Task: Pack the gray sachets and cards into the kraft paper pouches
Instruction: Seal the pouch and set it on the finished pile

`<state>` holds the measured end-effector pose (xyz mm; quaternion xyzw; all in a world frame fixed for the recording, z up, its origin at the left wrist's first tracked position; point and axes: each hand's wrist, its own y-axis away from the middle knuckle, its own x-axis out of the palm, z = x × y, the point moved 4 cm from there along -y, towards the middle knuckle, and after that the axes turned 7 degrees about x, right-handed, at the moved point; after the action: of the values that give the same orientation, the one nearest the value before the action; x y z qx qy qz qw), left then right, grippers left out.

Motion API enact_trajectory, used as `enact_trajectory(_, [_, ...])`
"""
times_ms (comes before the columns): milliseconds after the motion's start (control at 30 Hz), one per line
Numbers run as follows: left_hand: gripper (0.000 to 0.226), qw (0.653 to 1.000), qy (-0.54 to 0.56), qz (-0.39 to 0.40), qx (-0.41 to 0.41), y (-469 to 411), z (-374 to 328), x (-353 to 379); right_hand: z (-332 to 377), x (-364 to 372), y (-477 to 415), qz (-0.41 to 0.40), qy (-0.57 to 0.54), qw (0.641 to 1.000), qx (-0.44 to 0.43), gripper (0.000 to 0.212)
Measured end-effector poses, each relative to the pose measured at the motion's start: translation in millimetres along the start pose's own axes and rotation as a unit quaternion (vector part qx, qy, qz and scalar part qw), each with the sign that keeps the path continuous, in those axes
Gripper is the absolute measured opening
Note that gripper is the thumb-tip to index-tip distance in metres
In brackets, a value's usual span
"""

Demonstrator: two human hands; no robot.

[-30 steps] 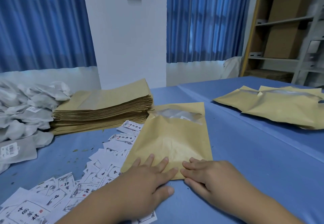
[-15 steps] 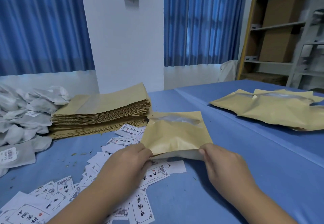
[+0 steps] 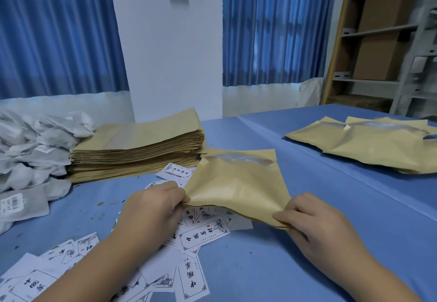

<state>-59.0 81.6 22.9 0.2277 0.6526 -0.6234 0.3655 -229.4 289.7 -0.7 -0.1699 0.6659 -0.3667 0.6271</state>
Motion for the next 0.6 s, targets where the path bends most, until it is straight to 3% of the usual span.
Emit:
enact_trajectory(200, [0.039, 0.994, -0.077, 0.008, 0.072, -3, -11, 2, -4, 0, 1, -0.055, -0.034, 0.997, 0.035, 0.017])
enact_trajectory(367, [0.038, 0.991, -0.084, 0.006, 0.102, -3, -14, 5, 0, -2, 0, -0.037, -0.002, 0.998, 0.055, 0.019])
enact_trajectory(600, [0.035, 0.989, -0.1, -0.003, 0.111, -5, -21, 6, 17, 5, -5, -0.046, 0.025, 0.998, -0.02, 0.03])
